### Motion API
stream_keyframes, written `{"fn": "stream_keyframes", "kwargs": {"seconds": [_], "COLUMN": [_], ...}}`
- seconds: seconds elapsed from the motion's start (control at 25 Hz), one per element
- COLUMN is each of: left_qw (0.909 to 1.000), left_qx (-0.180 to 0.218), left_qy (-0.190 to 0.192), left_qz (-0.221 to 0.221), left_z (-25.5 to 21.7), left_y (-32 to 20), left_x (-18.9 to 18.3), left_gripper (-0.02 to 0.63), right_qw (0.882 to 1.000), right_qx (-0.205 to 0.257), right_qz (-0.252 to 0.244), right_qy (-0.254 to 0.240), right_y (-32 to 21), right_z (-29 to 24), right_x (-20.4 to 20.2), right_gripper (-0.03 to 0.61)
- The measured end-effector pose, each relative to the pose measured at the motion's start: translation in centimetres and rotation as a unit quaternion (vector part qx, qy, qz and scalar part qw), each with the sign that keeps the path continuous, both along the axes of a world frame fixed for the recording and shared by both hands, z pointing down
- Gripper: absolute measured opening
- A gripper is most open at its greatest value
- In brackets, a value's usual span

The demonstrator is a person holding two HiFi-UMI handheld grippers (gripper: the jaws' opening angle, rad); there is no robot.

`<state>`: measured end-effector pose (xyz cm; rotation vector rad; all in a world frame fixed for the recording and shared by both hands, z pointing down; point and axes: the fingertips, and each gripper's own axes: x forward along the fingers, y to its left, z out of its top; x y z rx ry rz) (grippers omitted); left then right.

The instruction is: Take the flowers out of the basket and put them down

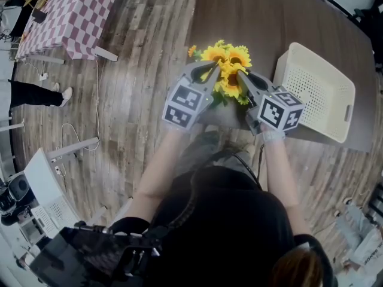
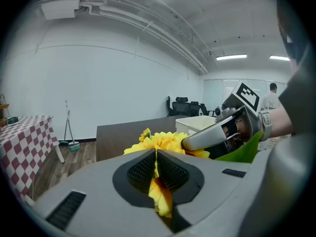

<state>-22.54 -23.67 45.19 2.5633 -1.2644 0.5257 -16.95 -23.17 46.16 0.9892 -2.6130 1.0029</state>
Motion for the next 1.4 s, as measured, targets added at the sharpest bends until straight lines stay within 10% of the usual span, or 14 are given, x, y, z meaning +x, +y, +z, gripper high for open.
{"fn": "stream_keyframes", "kwargs": {"seconds": [1.4], "left_qw": [0.9995], "left_qx": [-0.01], "left_qy": [0.023], "left_qz": [-0.019], "left_z": [0.7], "left_y": [-0.7], "left_x": [-1.0], "left_gripper": [0.075], "right_qw": [0.999], "right_qx": [-0.007], "right_qz": [0.019], "right_qy": [0.032], "right_y": [0.0], "right_z": [1.0], "right_x": [1.2], "right_gripper": [0.101]}}
